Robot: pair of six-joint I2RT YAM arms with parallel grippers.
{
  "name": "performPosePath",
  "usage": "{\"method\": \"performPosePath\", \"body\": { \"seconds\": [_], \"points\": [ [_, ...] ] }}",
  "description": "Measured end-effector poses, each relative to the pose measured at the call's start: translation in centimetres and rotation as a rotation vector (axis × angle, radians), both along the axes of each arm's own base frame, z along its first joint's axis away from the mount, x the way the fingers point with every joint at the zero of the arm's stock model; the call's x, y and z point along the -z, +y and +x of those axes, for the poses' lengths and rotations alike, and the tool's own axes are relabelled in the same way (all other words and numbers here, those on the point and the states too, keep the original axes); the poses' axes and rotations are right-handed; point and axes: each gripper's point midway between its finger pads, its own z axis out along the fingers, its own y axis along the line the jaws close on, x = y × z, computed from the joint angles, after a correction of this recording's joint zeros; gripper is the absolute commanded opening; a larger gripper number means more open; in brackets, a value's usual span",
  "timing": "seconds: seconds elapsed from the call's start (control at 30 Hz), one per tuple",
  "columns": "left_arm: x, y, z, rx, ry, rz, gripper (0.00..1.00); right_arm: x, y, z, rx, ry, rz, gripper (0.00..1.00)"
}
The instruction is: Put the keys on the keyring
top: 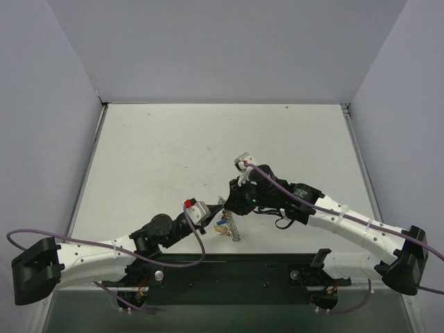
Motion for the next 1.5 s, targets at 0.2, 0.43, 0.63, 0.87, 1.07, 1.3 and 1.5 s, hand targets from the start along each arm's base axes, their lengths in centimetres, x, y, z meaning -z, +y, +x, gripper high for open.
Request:
{"method": "performPosePath", "body": {
  "seconds": [0.2,0.43,0.63,0.87,1.07,1.3,1.5],
  "points": [
    [1.7,0.7,-0.9,0.026,0.008,-0.033,0.0,2.2,0.1,-0.7,0.017,0.013,-0.026,0.06],
    [2.6,1.1,-1.2,0.034,0.002,-0.06,0.0,3.0,0.7,-1.1,0.02,0.013,-0.036,0.07],
    [3.4,1.1,-1.1,0.026,0.008,-0.048,0.0,3.8,0.8,-1.1,0.032,0.008,-0.064,0.08],
    [4.3,0.8,-1.4,0.029,0.008,-0.013,0.0,4.5,0.6,-1.3,0.032,0.022,-0.098,0.04],
    [4.2,0.7,-1.6,0.028,-0.012,-0.001,0.0,4.3,0.5,-1.5,0.029,0.032,-0.105,0.0],
    [4.4,0.2,-1.8,0.027,-0.039,0.034,0.0,4.5,0.2,-1.8,0.026,0.044,-0.121,0.0],
    [4.6,-0.2,-1.9,0.026,-0.056,0.061,0.0,4.3,0.2,-1.9,0.024,0.053,-0.121,0.0]
  ]
}}
